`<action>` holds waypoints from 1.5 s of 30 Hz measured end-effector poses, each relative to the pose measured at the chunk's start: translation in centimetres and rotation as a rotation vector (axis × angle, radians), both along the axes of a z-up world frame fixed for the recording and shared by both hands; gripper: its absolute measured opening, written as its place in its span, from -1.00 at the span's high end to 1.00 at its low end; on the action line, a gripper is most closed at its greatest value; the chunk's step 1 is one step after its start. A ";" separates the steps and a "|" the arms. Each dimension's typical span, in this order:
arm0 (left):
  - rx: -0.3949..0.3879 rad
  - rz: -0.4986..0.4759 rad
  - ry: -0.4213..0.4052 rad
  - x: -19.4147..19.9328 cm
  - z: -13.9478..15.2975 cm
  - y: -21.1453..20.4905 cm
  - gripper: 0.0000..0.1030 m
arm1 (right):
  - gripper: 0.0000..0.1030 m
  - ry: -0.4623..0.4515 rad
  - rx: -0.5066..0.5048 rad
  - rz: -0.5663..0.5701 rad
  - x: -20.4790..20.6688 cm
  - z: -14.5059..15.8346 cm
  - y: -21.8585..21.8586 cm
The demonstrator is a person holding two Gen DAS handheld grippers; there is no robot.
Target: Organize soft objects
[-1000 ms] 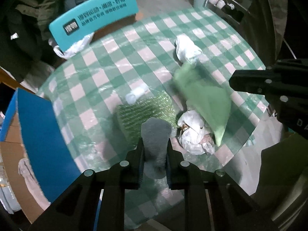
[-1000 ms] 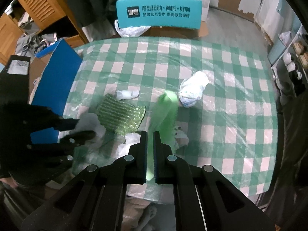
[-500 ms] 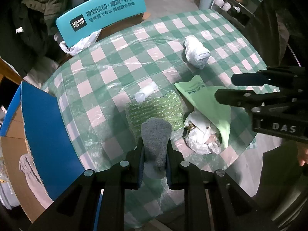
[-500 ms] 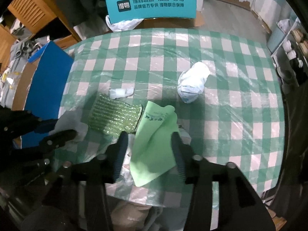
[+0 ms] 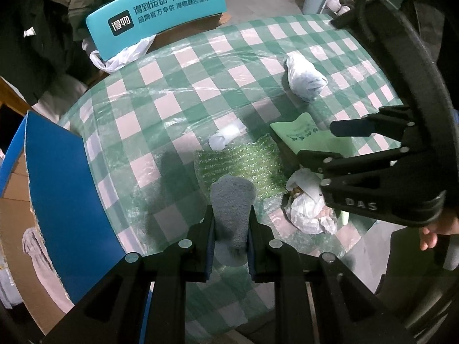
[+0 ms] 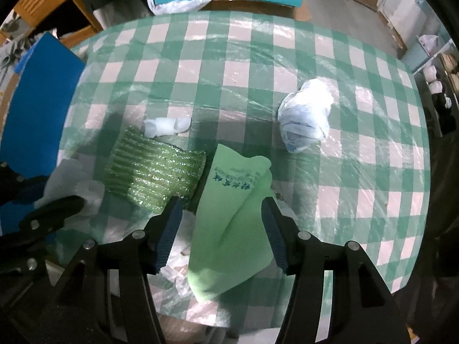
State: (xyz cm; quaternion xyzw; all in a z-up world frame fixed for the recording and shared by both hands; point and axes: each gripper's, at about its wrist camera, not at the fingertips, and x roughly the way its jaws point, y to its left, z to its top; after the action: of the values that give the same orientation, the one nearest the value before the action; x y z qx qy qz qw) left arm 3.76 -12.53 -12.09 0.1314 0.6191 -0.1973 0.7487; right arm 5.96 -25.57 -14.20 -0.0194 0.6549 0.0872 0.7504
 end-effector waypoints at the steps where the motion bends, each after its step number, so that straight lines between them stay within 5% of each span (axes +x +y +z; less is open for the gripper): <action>1: -0.001 0.001 0.002 0.1 -0.1 0.0 0.64 | -0.10 0.004 -0.007 0.003 0.1 -0.2 0.1; 17: 0.003 0.021 0.036 1.5 -1.5 0.3 0.64 | -0.09 0.054 -0.055 0.001 0.7 -3.0 0.2; 26: 0.006 0.017 0.036 1.4 -1.5 0.1 0.64 | 0.75 0.032 -0.046 0.010 0.7 -2.8 0.0; 45: -0.008 0.006 -0.007 0.6 0.6 0.3 0.64 | 0.85 -0.078 0.066 -0.044 -0.7 2.8 -2.6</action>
State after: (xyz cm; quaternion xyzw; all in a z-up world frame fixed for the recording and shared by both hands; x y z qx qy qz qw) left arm 4.37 -12.25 -11.50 0.1273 0.6162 -0.1971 0.7518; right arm 5.27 -28.18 -11.41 0.0165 0.6223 0.0912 0.7773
